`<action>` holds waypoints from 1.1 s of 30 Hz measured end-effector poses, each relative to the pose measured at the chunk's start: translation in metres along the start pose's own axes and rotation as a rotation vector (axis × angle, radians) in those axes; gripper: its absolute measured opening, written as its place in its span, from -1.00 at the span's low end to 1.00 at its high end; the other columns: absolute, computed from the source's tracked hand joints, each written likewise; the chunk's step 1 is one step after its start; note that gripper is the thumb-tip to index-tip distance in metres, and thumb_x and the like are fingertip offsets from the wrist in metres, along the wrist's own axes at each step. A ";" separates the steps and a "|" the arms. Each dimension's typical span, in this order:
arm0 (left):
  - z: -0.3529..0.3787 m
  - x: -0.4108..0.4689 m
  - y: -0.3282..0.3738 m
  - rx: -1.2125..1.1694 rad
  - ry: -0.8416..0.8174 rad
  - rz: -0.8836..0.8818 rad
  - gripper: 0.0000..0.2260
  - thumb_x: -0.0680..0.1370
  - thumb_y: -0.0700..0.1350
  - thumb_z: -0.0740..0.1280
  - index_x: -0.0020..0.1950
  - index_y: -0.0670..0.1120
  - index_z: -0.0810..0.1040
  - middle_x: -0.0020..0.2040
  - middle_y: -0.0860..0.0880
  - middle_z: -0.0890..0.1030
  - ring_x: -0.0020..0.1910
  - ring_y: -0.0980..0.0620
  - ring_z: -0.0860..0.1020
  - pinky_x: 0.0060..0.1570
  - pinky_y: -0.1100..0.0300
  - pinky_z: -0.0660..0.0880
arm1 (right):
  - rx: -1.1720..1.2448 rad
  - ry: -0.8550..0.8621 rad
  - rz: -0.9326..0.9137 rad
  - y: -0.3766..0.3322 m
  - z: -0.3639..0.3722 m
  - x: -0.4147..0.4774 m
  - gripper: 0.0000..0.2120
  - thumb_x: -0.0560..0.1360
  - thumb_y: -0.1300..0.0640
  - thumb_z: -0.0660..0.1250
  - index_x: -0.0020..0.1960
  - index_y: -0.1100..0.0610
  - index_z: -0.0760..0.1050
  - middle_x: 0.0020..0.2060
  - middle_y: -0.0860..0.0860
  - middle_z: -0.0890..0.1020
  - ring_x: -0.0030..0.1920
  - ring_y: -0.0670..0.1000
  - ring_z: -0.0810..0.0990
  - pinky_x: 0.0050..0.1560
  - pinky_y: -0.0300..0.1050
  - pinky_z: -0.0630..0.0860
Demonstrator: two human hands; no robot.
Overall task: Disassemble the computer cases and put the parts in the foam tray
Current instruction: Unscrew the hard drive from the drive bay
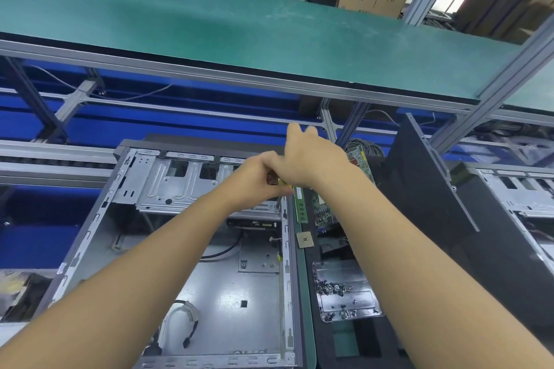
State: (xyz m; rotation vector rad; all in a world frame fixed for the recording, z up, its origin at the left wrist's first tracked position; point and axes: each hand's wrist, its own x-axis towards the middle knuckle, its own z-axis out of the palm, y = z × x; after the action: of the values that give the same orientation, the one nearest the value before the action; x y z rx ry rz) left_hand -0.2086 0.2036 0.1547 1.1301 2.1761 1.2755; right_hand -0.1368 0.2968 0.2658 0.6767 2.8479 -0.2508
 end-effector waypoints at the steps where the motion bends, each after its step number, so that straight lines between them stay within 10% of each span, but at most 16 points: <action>1: 0.001 0.001 0.000 0.025 -0.017 0.009 -0.78 0.46 -0.04 0.53 -0.10 0.12 0.50 -0.10 -0.02 0.54 -0.20 0.04 0.48 -0.22 0.21 0.43 | 0.001 0.030 0.015 -0.001 0.001 -0.001 -0.49 0.63 -0.21 0.13 0.40 0.14 0.23 0.27 0.17 0.43 0.13 0.25 0.50 -0.09 0.06 0.34; 5: -0.005 -0.004 0.000 -0.099 -0.098 0.030 -0.66 0.49 -0.10 0.52 0.17 0.16 0.49 0.14 0.07 0.51 0.02 0.14 0.56 0.03 0.35 0.50 | 0.060 0.043 -0.055 -0.001 0.004 0.001 -0.71 0.66 0.09 0.19 0.32 0.19 0.26 0.16 0.19 0.50 0.04 0.24 0.54 -0.09 0.07 0.46; 9: -0.009 -0.008 -0.005 -0.317 -0.114 -0.011 -0.69 0.50 -0.36 0.43 0.09 0.01 0.56 -0.14 0.18 0.68 -0.15 0.24 0.62 -0.10 0.40 0.50 | 0.101 -0.108 -0.112 -0.003 -0.005 0.000 -0.70 0.56 0.22 0.20 0.29 0.09 0.32 0.15 0.08 0.32 0.23 0.18 0.32 -0.05 0.04 0.34; 16: 0.003 0.004 -0.008 0.012 -0.019 -0.062 -0.75 0.40 0.03 0.56 -0.10 0.01 0.54 -0.21 0.00 0.59 -0.31 0.18 0.51 -0.31 0.25 0.44 | 0.025 0.016 -0.007 -0.004 0.001 0.000 -0.48 0.65 -0.18 0.13 0.44 0.15 0.19 0.18 0.15 0.49 0.11 0.24 0.51 -0.08 0.05 0.38; 21: -0.004 -0.003 -0.012 -0.266 -0.097 -0.036 -0.74 0.49 -0.22 0.49 0.13 0.00 0.57 0.08 0.03 0.65 0.03 0.03 0.62 0.06 0.21 0.56 | 0.076 -0.071 -0.097 -0.001 -0.003 0.003 -0.76 0.62 0.17 0.20 0.26 0.16 0.29 0.09 0.12 0.49 -0.05 0.16 0.49 -0.17 0.01 0.41; 25: -0.004 0.000 -0.011 -0.138 -0.014 -0.044 -0.77 0.39 -0.15 0.58 -0.16 0.08 0.57 -0.28 0.05 0.60 -0.32 0.16 0.50 -0.29 0.33 0.46 | 0.094 -0.165 -0.130 -0.003 -0.009 0.002 -0.67 0.56 0.19 0.24 0.29 0.06 0.31 0.12 0.05 0.28 0.08 0.13 0.30 -0.14 0.00 0.33; 30: 0.007 0.005 -0.006 -0.204 0.031 -0.069 -0.76 0.37 -0.13 0.60 -0.07 0.02 0.59 -0.21 0.10 0.66 -0.22 0.01 0.57 -0.22 0.16 0.52 | 0.031 -0.036 -0.055 -0.002 0.003 0.003 -0.57 0.59 -0.20 0.25 0.16 0.13 0.26 -0.01 0.09 0.41 -0.07 0.18 0.49 -0.17 0.01 0.38; 33: 0.003 0.002 -0.009 -0.077 -0.049 0.009 -0.78 0.38 -0.04 0.60 -0.14 0.16 0.59 -0.09 0.13 0.63 -0.14 0.15 0.56 -0.19 0.31 0.47 | 0.133 -0.021 -0.098 0.001 0.007 0.004 -0.73 0.60 -0.01 0.27 0.10 0.13 0.26 -0.06 0.11 0.51 -0.25 0.11 0.51 -0.35 -0.04 0.37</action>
State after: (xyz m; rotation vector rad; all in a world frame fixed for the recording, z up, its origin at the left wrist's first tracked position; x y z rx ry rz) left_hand -0.2115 0.2045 0.1454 1.1296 2.0708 1.3101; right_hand -0.1389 0.2984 0.2579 0.5558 2.8676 -0.4631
